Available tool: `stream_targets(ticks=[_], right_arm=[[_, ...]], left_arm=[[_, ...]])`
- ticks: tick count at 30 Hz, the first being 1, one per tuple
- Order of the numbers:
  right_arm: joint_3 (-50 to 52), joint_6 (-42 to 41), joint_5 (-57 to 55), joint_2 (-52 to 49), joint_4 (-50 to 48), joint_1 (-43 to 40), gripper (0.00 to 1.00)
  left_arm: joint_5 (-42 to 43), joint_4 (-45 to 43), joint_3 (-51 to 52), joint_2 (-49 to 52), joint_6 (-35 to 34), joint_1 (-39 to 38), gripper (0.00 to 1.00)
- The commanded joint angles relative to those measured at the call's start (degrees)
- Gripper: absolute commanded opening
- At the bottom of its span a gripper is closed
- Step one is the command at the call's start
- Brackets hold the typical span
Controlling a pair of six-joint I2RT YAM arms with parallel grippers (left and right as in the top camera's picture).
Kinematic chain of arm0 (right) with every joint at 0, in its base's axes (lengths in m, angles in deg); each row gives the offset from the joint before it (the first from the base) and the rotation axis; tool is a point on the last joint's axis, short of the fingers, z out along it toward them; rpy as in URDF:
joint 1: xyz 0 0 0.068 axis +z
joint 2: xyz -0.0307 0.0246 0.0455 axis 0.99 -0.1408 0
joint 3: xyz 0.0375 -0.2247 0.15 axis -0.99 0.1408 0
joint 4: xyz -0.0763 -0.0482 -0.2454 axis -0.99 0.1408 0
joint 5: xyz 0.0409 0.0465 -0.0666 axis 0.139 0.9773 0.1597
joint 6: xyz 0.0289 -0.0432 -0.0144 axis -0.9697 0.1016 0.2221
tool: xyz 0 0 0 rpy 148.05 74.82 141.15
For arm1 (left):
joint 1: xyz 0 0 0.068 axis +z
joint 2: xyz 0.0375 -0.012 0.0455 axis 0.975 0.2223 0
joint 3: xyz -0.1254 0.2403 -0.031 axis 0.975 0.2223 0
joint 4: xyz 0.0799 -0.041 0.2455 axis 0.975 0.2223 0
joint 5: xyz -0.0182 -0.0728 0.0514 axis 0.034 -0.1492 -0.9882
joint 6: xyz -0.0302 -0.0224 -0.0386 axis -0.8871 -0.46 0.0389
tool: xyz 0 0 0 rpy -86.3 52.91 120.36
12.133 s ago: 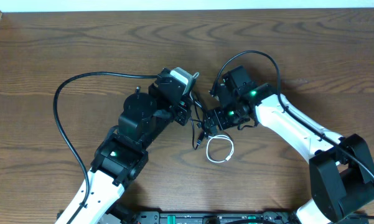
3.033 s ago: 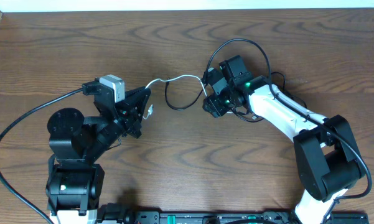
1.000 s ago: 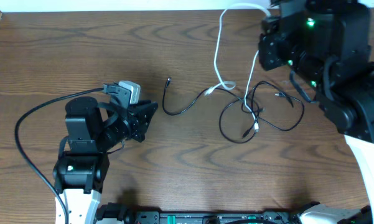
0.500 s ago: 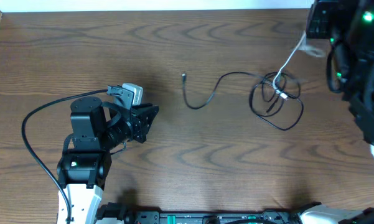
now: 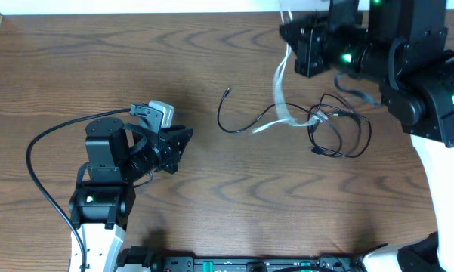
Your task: Untangle cables
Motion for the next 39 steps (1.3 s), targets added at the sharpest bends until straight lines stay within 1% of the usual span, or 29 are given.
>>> stream_targets(ticks=[1,3,5,11,15,20,26,30,33,36,39], right_arm=[[-2.2,-1.3,-6.7,1.1,6.4,-0.7,0.01],[-3.0,-0.4,-9.7,1.1,9.8,-1.0,0.01],[-3.4,0.2,-10.7,1.0,11.1,-1.1,0.01],[-3.6,0.5,-13.4,0.9,10.7,-0.3,0.01],[-3.5,0.5,-18.9,0.9,13.4,-3.7,0.01],[-3.5,0.4,-22.6,0.9,16.6,-12.8,0.01],[-3.6,0.4,-26.2,0.9,17.0,-23.6,0.01],[-3.6,0.4,-27.6,0.9,19.0,-30.7,0.01],[-3.6,0.3,-30.6,0.9,20.6,-37.1,0.01],[-3.6,-3.2,-36.1,1.0,22.9,-45.6,0.01],[-3.8,-3.7,-36.2,1.0,22.2,-52.6,0.01]], left_arm=[[0.7,-0.3,0.6,0.0,0.5,-0.1,0.21],[0.7,-0.5,0.6,0.0,0.5,-0.1,0.21],[0.7,-0.7,0.6,0.0,0.5,-0.1,0.21],[0.8,-0.3,0.6,0.0,0.1,-0.1,0.21],[0.8,0.3,0.6,0.0,0.1,-0.1,0.21],[0.8,0.3,0.6,0.0,0.1,-0.1,0.21],[0.7,0.4,0.6,0.0,0.2,-0.1,0.21],[0.7,0.4,0.6,0.0,0.2,-0.1,0.21],[0.7,0.5,0.6,0.5,0.2,-0.1,0.21],[0.7,1.1,0.9,2.1,1.9,-0.1,0.21],[0.8,1.1,0.9,3.9,1.9,-0.1,0.21]])
